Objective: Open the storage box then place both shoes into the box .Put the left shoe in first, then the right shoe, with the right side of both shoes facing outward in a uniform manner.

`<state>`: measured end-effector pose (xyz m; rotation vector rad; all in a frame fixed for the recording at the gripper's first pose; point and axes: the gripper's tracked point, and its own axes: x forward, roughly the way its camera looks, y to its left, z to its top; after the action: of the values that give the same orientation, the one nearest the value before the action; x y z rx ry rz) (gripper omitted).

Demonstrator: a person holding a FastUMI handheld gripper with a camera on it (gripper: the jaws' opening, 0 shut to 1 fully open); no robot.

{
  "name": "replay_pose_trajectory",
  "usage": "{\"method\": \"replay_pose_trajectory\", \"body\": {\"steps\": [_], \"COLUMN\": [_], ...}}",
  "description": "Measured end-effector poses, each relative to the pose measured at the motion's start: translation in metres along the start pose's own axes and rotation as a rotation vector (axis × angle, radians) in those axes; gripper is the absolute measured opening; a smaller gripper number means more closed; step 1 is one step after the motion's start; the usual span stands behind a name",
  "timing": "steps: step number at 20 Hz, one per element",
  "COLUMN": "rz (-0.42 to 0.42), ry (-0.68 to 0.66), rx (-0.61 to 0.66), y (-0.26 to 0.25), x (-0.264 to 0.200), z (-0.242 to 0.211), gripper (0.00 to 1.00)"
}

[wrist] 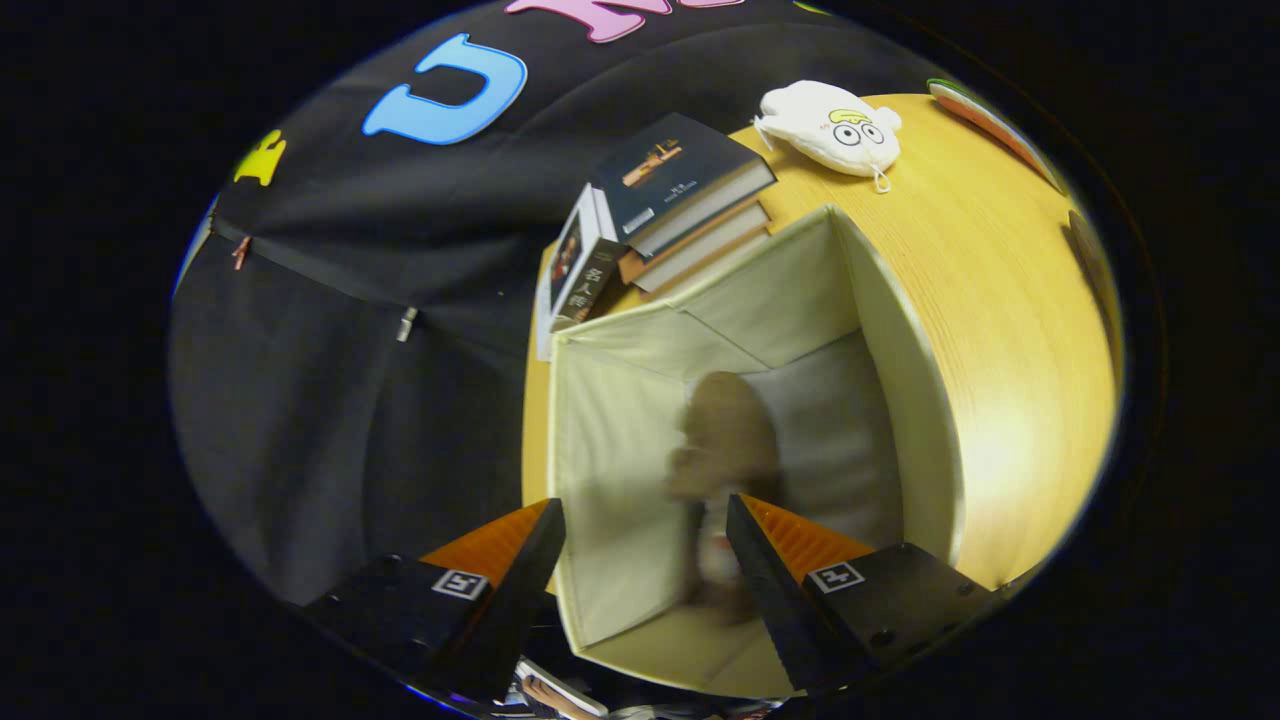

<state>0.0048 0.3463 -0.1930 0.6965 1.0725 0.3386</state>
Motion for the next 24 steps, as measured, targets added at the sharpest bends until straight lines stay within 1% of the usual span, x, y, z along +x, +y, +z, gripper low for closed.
{"method": "replay_pose_trajectory", "body": {"steps": [2, 4, 5, 7, 9, 11, 14, 17, 19, 21, 24], "rz": [0.016, 0.025, 0.022, -0.014, -0.082, -0.17, -0.246, -0.351, -0.401, -0.47, -0.542], "ry": [-0.016, -0.066, -0.101, -0.176, -0.24, -0.292, -0.299, -0.297, -0.303, -0.283, -0.247], "rx": [-0.024, -0.075, -0.109, -0.185, -0.259, -0.313, -0.314, -0.327, -0.327, -0.316, -0.321], "y": [0.002, -0.002, -0.008, -0.032, -0.067, -0.11, -0.167, -0.24, -0.287, -0.336, -0.398], "x": [-0.022, -0.052, -0.069, -0.101, -0.135, -0.166, -0.205, -0.236, -0.249, -0.26, -0.264], "z": [0.008, 0.025, 0.036, 0.062, 0.083, 0.104, 0.112, 0.121, 0.13, 0.135, 0.146], "gripper": [0.98, 0.98, 0.98, 0.98, 0.98, 0.98, 0.98, 0.98, 0.98, 0.98, 0.99]}}
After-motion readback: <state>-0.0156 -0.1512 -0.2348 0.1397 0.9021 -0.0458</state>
